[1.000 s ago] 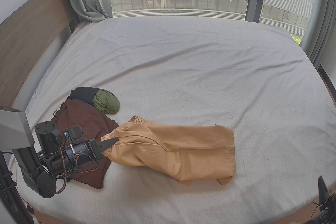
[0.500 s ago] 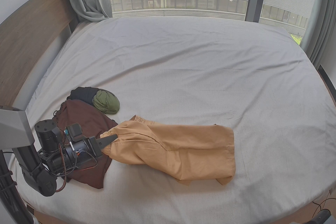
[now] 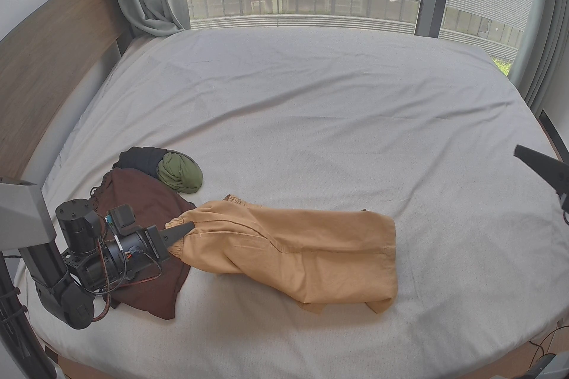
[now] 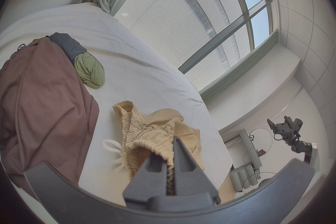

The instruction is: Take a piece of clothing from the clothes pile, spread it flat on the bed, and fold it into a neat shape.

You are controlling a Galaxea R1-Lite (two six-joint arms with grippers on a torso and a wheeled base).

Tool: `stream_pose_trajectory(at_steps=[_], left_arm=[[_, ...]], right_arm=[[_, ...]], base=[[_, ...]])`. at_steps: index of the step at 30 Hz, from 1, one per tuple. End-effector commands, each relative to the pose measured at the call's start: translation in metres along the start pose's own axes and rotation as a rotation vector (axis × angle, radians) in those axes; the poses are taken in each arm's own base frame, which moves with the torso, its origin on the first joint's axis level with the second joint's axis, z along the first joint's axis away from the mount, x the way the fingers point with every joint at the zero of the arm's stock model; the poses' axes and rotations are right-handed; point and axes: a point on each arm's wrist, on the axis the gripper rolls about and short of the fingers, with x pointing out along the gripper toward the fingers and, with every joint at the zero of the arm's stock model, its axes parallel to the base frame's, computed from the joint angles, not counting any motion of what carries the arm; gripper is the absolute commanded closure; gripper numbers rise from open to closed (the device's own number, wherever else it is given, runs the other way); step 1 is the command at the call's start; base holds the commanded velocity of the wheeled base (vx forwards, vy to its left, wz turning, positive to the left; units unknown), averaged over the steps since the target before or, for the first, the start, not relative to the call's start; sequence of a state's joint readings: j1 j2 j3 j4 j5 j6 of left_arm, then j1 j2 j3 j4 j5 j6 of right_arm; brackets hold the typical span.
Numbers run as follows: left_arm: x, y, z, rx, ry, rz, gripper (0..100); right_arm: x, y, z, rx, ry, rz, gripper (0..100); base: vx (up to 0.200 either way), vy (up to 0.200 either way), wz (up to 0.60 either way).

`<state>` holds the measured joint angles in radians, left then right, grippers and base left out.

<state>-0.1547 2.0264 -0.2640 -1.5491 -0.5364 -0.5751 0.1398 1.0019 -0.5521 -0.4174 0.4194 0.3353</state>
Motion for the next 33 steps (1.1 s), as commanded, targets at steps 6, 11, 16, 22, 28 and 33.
stream_pose_trajectory(at_steps=[6,11,16,22,28,33], left_arm=[[-0.003,0.004,0.007,0.004,-0.023,0.004,100],[-0.002,0.005,0.004,-0.001,-0.013,0.008,100],[-0.001,0.003,0.002,0.000,-0.006,0.006,100],[0.000,0.003,0.003,0.006,-0.015,0.011,100],[-0.001,0.002,0.004,0.011,-0.019,0.005,100],[0.001,0.002,0.004,0.010,-0.018,0.006,100]], right_arm=[[0.053,-0.033,-0.035,0.063,0.183,-0.032,0],[0.067,-0.048,-0.055,0.094,0.243,-0.049,0],[0.078,-0.067,-0.071,0.132,0.288,-0.058,0],[0.105,-0.089,-0.095,0.162,0.346,-0.055,0],[0.120,-0.099,-0.114,0.176,0.382,-0.055,0],[0.138,-0.115,-0.135,0.180,0.386,-0.057,0]], base=[[0.000,0.000,0.00],[0.000,0.000,0.00],[0.000,0.000,0.00],[0.000,0.000,0.00],[0.000,0.000,0.00],[0.000,0.000,0.00]])
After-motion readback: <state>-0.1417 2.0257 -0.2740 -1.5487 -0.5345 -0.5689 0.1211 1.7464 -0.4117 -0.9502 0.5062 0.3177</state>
